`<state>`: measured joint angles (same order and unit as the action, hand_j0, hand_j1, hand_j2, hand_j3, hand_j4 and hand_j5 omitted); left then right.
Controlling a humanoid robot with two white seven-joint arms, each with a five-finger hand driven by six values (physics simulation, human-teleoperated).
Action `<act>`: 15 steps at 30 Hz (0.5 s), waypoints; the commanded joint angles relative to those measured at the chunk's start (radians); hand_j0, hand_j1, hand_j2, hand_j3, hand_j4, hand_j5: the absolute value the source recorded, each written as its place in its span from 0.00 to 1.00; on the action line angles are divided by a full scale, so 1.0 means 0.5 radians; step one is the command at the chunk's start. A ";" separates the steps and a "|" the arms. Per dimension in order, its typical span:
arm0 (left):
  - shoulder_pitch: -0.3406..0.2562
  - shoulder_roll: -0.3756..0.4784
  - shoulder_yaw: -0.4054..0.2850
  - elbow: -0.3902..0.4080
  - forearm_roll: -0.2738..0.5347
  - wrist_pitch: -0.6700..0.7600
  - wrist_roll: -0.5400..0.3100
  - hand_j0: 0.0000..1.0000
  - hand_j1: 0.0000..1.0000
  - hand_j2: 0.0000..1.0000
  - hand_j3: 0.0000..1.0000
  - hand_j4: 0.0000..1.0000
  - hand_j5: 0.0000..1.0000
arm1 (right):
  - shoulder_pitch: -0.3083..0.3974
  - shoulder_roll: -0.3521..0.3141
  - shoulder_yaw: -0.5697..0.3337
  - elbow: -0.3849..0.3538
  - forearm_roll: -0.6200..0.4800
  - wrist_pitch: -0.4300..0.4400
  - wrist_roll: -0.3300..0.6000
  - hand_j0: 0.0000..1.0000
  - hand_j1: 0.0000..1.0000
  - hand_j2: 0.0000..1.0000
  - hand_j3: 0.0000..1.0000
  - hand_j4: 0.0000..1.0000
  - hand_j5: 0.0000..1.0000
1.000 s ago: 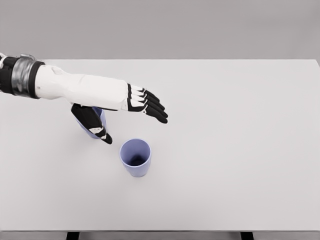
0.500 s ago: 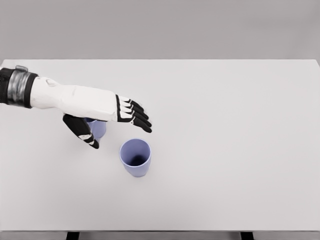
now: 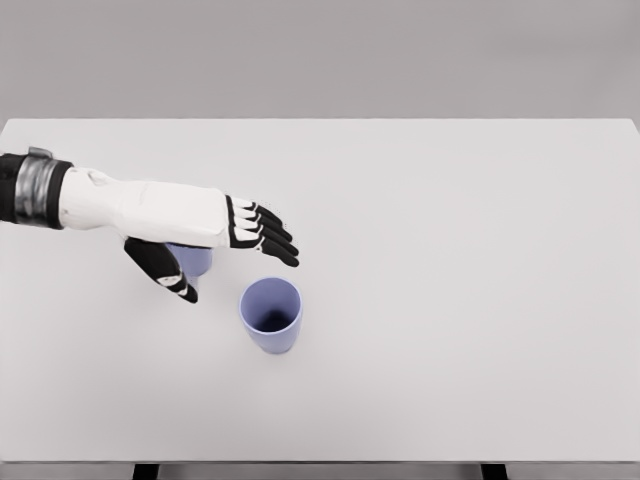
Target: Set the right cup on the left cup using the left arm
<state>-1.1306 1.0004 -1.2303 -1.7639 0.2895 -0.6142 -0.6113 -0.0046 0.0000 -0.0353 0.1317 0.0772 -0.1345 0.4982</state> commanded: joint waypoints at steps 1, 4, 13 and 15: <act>0.003 -0.086 0.003 0.000 -0.054 0.007 0.001 1.00 1.00 1.00 1.00 1.00 1.00 | 0.000 0.000 0.000 0.000 0.002 -0.001 0.001 1.00 1.00 1.00 1.00 1.00 1.00; -0.021 -0.108 -0.012 0.000 -0.051 0.047 0.001 1.00 1.00 1.00 1.00 1.00 1.00 | 0.000 0.000 0.000 0.000 0.002 -0.001 0.001 1.00 1.00 1.00 1.00 1.00 1.00; -0.028 -0.163 -0.034 0.000 -0.229 0.044 0.001 1.00 1.00 1.00 1.00 1.00 1.00 | 0.000 0.000 0.000 0.000 0.002 -0.001 0.001 1.00 1.00 1.00 1.00 1.00 1.00; 0.012 -0.172 -0.034 0.000 -0.297 0.044 0.001 1.00 1.00 1.00 1.00 1.00 1.00 | 0.000 0.000 0.000 0.000 0.002 -0.001 0.001 1.00 1.00 1.00 1.00 1.00 1.00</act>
<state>-1.1105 0.9187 -1.2474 -1.7640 0.1668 -0.5952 -0.6113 -0.0046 0.0000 -0.0353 0.1317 0.0772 -0.1345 0.4982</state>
